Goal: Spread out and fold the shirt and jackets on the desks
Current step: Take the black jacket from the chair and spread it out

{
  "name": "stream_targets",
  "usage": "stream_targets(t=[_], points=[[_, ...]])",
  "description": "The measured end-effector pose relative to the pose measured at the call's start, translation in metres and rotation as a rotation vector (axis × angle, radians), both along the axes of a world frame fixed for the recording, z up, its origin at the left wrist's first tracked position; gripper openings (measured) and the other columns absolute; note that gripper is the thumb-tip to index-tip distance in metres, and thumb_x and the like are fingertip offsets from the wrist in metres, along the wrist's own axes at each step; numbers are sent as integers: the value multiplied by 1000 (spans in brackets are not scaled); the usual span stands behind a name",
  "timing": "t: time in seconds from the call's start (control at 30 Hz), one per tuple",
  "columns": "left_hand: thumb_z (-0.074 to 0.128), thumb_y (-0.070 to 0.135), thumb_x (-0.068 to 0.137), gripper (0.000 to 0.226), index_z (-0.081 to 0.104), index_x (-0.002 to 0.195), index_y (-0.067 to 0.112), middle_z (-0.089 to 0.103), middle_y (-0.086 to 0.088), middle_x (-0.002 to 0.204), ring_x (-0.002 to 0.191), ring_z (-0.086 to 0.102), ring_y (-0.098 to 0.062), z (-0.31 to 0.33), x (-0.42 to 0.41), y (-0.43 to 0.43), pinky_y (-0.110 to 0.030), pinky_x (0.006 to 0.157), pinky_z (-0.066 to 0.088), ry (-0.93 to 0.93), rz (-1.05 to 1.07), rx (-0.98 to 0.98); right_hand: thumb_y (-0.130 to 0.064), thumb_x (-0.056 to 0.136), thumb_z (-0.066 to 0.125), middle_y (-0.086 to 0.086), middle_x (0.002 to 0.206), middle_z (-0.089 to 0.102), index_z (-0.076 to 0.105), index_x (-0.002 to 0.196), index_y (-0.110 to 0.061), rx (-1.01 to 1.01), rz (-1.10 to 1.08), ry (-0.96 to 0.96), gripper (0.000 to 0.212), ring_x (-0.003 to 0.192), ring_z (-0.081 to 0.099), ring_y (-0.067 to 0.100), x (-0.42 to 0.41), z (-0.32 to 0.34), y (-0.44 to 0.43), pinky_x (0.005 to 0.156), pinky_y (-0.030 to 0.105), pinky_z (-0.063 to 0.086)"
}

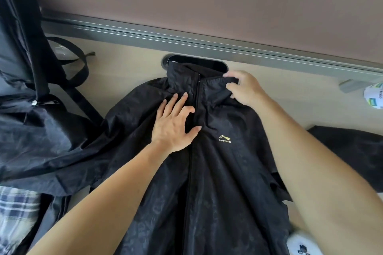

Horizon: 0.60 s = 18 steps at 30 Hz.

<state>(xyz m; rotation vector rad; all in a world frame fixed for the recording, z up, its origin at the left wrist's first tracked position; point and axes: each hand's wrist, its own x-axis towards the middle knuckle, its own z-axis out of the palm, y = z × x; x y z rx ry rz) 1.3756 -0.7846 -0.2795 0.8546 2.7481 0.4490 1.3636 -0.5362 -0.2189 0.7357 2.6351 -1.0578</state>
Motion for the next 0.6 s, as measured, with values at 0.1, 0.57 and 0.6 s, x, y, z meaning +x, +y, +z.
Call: stream_targets(t=[0.1,0.57,0.6], points=[[46,60,91,44,45,126,33,11,6,166,154,1,-18,-1,1,1,-43,124,1,11,0,-11,-3,84,54,0,127,62,67,115,-23,-6,150,-99,39,73,65,15,-2,8,17,82,31,53],[43,50,90,39,53,118,25,34,2,159,149,25,-23,-9,-1,-7,-44,121,18,107,-92,114,-25,100,53,-2,79,59,58,84,-24,46,168,-1,16,70,58,21,0,33,54,70,32,43],[43,49,91,38,53,118,24,35,1,159,149,26,-24,-10,0,-8,-45,120,18,117,-94,125,-22,100,52,-1,76,59,59,86,-21,34,122,37,15,68,56,21,0,31,48,68,31,42]])
